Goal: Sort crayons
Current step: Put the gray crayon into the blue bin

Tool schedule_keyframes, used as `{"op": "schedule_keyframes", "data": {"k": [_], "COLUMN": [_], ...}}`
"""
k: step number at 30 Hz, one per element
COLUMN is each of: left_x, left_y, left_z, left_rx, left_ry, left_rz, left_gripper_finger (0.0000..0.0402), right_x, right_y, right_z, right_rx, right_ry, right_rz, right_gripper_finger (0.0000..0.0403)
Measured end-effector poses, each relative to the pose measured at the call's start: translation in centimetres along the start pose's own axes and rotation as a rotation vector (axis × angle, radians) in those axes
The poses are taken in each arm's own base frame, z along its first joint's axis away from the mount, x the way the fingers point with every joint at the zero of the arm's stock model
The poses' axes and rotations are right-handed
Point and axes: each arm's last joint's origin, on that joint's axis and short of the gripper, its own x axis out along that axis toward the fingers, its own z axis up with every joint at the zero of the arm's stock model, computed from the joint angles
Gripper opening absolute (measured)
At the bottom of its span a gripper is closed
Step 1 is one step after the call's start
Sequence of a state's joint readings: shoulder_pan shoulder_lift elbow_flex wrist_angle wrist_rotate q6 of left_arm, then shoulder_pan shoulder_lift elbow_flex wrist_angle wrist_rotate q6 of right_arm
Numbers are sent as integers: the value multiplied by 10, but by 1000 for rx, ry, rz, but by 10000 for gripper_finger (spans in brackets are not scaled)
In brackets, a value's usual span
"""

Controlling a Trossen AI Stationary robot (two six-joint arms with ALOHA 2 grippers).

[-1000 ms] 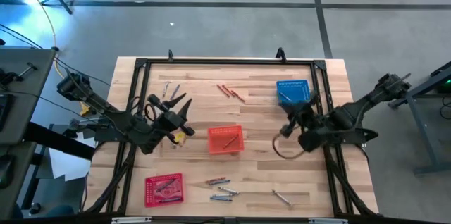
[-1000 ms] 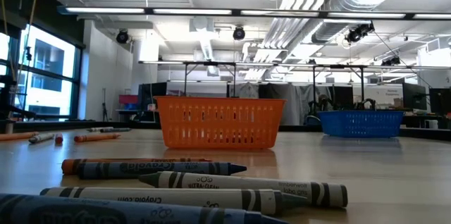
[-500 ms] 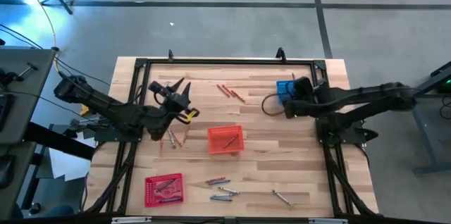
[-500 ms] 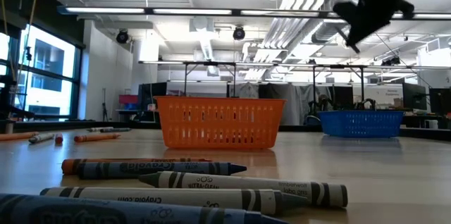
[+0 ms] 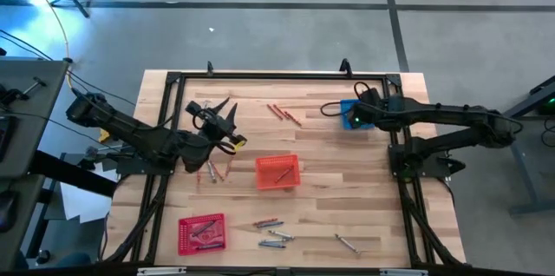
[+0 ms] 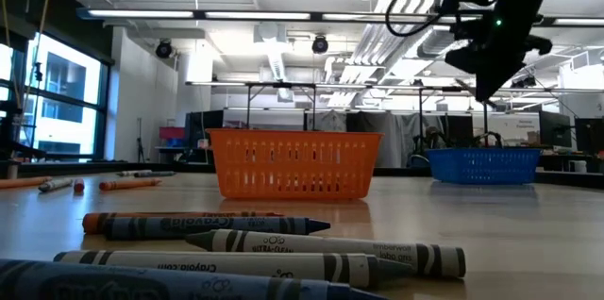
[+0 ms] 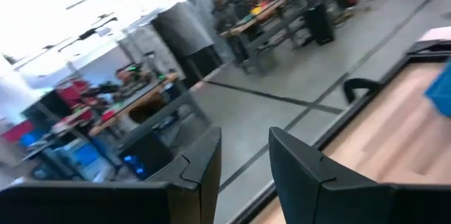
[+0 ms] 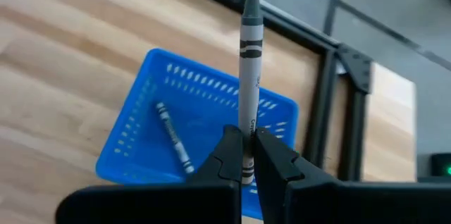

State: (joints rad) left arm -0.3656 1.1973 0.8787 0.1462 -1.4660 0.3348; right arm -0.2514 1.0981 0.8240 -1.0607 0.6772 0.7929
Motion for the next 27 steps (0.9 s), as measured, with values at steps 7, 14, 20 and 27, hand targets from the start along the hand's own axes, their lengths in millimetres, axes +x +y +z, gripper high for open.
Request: {"op": "schedule_keyframes", "data": {"k": [7,14,20,27], "left_x": [-1,-8,-13,-14], "left_y": [-6,-12,-15,-15], "left_z": [-2,-4,-7,-8], "left_rx": [-39,-91,-135,-146], "left_ry": [-44,-60,-48,-45], "left_rz": [-184,-324,-405,-411], "left_gripper_finger": [106,106,106,106], "right_x": [9,9,10,12], "right_y": [2,4,3,1], "right_z": [1,1,2,4], "right_rx": [-34,-128,-124,-105], "right_ry": [37,63,66,72], "right_rz": [65,115,116,102], "right_gripper_finger": [7,7,7,7]}}
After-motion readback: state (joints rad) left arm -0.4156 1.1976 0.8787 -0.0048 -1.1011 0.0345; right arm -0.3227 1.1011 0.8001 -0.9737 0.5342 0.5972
